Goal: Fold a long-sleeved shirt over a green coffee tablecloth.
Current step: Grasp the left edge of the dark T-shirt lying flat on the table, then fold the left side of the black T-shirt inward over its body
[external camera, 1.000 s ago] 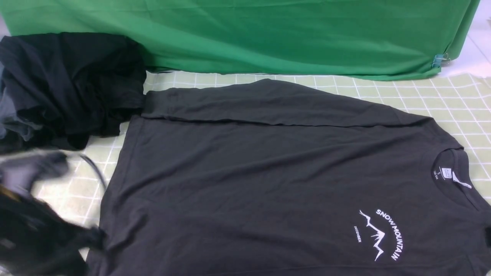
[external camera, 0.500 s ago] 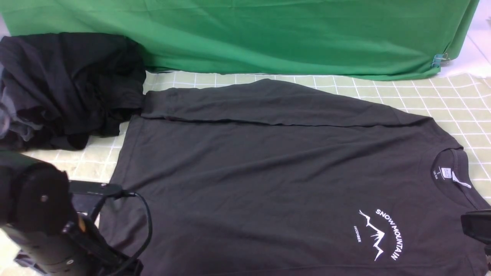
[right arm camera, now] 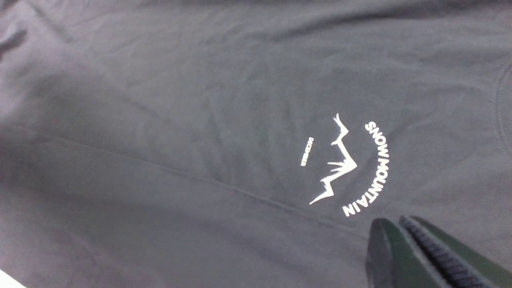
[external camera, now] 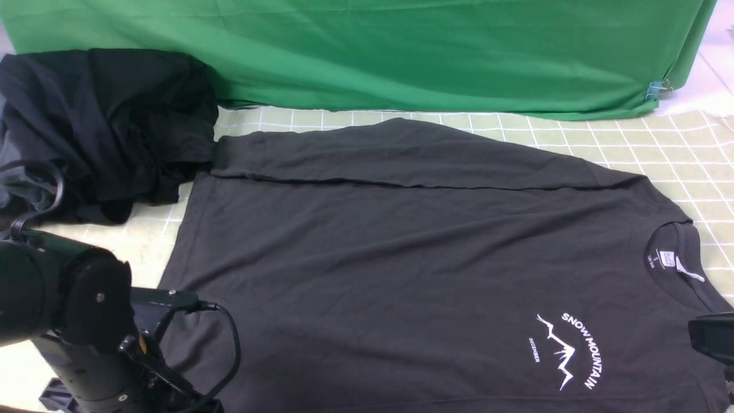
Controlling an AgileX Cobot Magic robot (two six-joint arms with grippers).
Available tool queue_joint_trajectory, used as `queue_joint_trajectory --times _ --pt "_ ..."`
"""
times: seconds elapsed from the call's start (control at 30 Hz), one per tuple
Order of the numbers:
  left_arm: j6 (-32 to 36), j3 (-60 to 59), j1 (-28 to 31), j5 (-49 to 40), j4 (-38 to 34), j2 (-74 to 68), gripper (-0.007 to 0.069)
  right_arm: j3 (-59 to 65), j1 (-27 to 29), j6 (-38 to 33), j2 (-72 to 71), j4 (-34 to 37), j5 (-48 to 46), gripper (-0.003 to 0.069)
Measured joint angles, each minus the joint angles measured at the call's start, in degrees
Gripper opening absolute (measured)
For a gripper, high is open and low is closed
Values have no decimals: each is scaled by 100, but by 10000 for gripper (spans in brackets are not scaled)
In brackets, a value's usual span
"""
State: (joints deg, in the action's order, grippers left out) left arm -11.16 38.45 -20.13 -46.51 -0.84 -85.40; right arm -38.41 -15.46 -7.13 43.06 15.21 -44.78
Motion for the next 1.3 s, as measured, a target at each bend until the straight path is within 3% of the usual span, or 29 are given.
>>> queue_joint_trajectory --times 0.07,0.3,0.67,0.97,1.1,1.23,1.3 --pt "91 16 0 -55 -55 0 20 0 0 0 0 0 11 10" --pt "426 734 0 -664 -140 138 7 0 0 0 0 0 37 10" --pt "658 3385 52 -1332 -61 236 8 -1 0 5 39 0 113 20" --pt "665 5379 968 -1449 203 -1521 8 -499 0 -476 666 178 -998 35" --pt "665 5694 1169 -1449 224 -2151 8 -605 -140 -807 935 410 -1069 42" --pt "667 5829 1206 -1464 229 -2657 8 -623 -619 -979 1407 544 -1027 76" --pt "672 5834 1206 -1459 229 -2794 8 -630 -1033 -996 1856 556 -829 134"
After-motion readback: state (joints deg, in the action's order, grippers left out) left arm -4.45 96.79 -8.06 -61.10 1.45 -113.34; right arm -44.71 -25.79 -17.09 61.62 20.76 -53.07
